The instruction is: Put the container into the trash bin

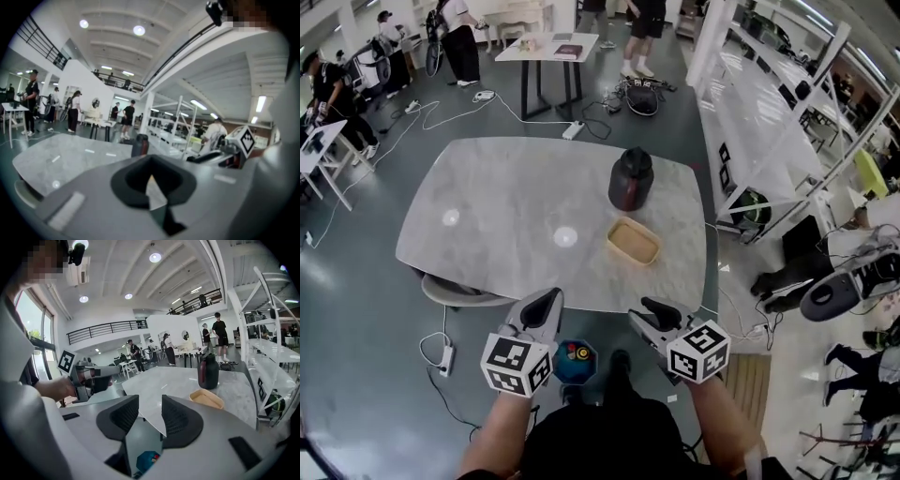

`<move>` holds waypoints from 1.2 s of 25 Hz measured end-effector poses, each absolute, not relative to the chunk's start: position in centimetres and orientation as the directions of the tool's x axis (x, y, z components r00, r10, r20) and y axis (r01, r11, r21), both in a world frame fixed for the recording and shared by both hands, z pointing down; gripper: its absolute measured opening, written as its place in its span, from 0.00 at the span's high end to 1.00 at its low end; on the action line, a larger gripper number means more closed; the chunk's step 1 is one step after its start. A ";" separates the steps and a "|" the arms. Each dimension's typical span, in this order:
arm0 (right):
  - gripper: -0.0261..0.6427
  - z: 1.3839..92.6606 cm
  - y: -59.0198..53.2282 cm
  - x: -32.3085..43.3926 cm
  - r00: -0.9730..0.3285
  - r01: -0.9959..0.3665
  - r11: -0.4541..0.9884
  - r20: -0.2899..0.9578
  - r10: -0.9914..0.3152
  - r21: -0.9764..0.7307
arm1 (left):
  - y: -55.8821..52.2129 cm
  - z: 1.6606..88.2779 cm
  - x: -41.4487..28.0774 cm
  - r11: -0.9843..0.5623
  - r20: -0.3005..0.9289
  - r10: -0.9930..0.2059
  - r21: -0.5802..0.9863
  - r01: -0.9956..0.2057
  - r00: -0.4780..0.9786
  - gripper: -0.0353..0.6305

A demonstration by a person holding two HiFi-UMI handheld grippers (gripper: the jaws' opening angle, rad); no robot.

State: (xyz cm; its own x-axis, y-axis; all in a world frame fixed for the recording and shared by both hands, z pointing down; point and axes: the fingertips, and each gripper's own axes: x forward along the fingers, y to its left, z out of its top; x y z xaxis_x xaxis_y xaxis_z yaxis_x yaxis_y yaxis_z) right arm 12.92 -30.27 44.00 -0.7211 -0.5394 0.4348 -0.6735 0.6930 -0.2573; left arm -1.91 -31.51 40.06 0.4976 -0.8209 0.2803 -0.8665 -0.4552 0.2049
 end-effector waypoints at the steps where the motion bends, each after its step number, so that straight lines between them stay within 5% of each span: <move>1: 0.74 44.7 -31.3 13.2 -0.719 -0.671 0.697 0.450 -0.530 -0.251 | -32.1 40.5 -1.7 -0.449 0.290 -0.820 0.208 -0.869 0.493 0.94; 30: 0.73 63.1 -47.1 16.3 -0.528 -0.554 0.828 0.806 -0.266 -0.089 | -38.7 47.2 1.8 -0.288 0.415 -0.826 0.269 -0.919 0.381 0.94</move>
